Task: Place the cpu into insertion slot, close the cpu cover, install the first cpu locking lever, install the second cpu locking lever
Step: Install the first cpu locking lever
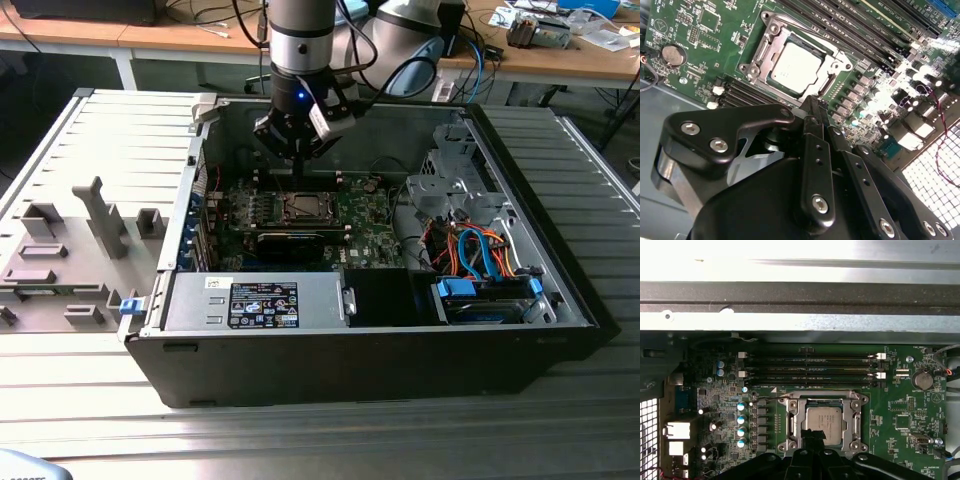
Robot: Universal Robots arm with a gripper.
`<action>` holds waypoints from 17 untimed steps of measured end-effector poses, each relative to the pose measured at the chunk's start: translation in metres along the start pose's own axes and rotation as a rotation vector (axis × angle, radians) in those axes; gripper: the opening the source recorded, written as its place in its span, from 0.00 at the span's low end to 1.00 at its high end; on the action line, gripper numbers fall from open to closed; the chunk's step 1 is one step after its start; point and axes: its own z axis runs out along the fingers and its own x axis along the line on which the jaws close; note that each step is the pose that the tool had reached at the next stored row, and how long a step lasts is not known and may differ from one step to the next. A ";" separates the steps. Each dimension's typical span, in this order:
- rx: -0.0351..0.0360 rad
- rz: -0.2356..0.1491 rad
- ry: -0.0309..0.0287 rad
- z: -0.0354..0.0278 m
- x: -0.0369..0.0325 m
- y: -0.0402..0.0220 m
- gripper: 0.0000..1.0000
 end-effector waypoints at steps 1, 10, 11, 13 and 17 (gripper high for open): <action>0.0000 0.000 0.0000 0.0001 0.0004 0.0000 0.11; 0.0000 0.000 -0.0001 0.0006 0.0051 0.0001 0.11; 0.0000 0.000 -0.0001 0.0007 0.0060 0.0001 0.11; 0.0000 0.000 0.0000 0.0008 0.0073 0.0001 0.11; 0.0000 0.000 -0.0001 0.0011 0.0087 0.0001 0.11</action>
